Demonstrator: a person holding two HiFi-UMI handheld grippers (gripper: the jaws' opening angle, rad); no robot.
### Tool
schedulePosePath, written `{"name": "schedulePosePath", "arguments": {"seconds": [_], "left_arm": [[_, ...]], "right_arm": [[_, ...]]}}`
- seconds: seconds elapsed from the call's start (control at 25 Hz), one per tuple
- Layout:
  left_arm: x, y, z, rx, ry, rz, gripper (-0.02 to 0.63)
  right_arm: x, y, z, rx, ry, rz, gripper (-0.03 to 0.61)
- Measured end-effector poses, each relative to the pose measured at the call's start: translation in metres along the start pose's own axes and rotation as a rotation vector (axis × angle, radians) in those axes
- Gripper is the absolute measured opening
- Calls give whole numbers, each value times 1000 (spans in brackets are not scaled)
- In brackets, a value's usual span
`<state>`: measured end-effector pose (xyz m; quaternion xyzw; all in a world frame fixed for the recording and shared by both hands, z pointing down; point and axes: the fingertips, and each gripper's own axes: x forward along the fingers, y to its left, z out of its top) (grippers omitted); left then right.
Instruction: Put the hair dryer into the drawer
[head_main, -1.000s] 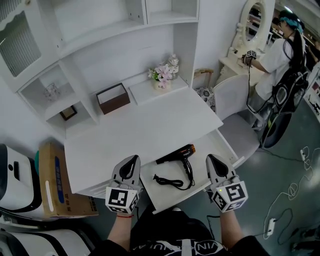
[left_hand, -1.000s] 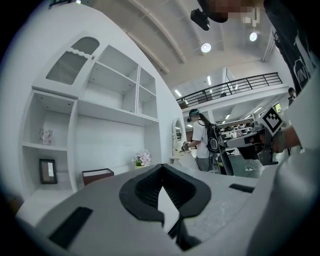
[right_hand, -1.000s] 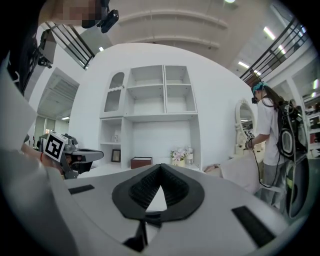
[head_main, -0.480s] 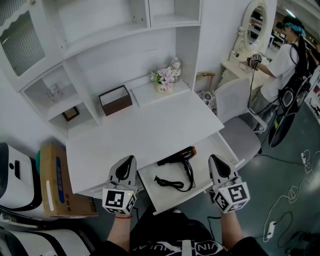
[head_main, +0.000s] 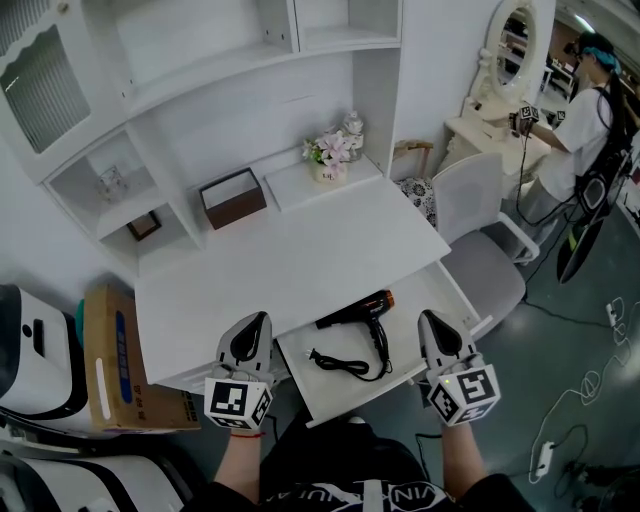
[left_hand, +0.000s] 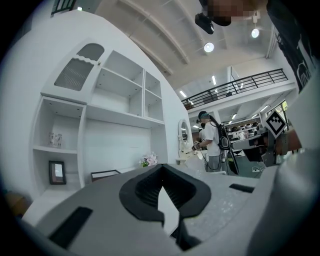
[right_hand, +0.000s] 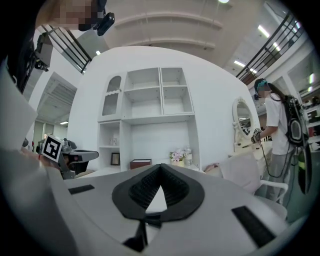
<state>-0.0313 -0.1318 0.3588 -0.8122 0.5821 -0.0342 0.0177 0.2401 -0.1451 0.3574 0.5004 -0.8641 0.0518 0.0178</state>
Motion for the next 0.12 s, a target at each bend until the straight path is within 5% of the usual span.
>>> {"name": "schedulePosePath", "arguments": {"seconds": [0.12], "left_arm": [[1,-1,-1,1,-2,9,5]], "right_arm": [[2,-3,0,3,-8,2,3]]}}
